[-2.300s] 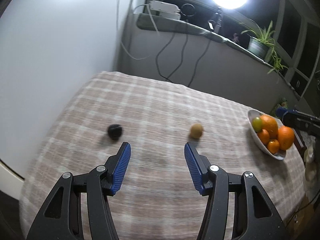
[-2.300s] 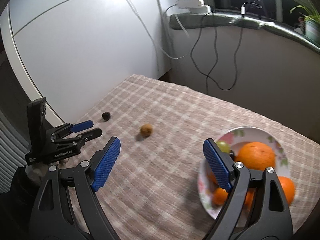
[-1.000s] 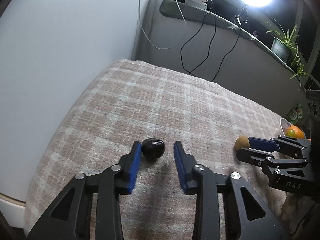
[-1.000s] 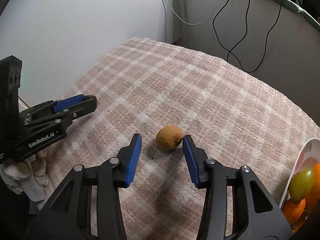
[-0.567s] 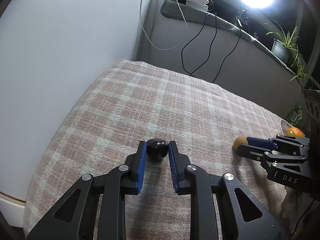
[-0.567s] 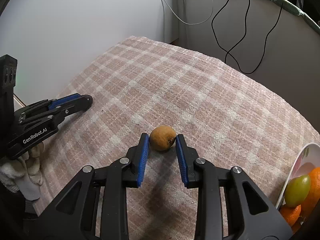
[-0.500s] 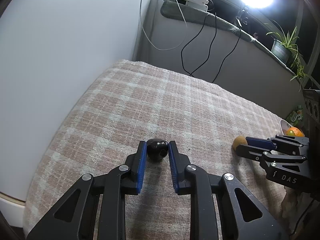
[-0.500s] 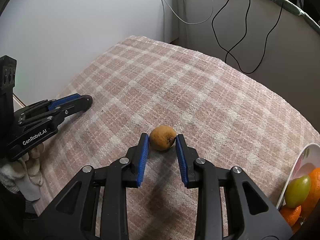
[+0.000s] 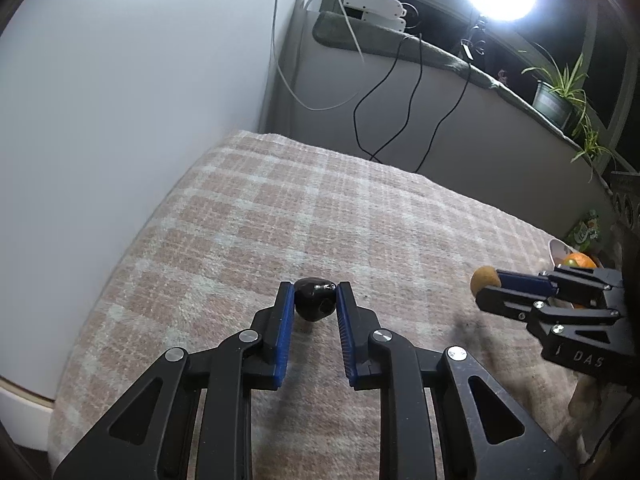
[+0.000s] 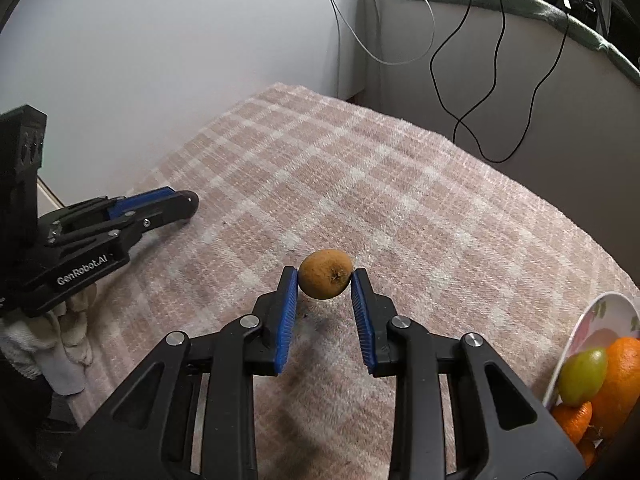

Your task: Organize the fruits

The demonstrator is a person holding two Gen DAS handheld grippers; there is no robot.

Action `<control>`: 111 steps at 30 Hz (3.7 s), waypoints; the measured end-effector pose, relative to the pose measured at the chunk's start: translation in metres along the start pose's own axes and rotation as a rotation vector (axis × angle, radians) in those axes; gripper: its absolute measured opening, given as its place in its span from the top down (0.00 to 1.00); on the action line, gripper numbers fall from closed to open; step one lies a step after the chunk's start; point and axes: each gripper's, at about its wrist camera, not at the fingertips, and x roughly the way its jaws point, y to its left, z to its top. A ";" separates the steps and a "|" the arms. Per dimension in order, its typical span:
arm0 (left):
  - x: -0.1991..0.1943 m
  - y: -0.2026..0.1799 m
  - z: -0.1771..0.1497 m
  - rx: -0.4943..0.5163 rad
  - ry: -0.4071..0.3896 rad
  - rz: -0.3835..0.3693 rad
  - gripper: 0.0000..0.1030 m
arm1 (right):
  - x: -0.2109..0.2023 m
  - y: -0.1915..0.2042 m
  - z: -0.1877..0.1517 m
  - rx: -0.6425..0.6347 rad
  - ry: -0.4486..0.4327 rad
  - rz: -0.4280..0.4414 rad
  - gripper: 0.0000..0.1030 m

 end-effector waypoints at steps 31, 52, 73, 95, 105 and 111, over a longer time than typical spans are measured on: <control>-0.005 -0.143 0.006 0.145 -0.019 -0.245 0.81 | -0.146 -0.167 -0.050 0.196 -0.135 -0.163 0.72; 0.007 -0.248 -0.017 0.274 0.039 -0.389 0.81 | -0.145 -0.241 -0.073 0.329 -0.083 -0.145 0.72; 0.005 -0.272 -0.011 0.315 0.003 -0.442 0.75 | -0.138 -0.246 -0.074 0.322 -0.045 -0.114 0.67; -0.005 -0.267 -0.017 0.307 0.003 -0.404 0.52 | -0.154 -0.234 -0.077 0.327 -0.091 -0.135 0.29; -0.022 -0.266 -0.021 0.302 -0.021 -0.383 0.37 | -0.176 -0.218 -0.081 0.312 -0.134 -0.165 0.20; -0.036 -0.260 -0.025 0.280 -0.041 -0.363 0.29 | -0.196 -0.204 -0.092 0.298 -0.178 -0.203 0.15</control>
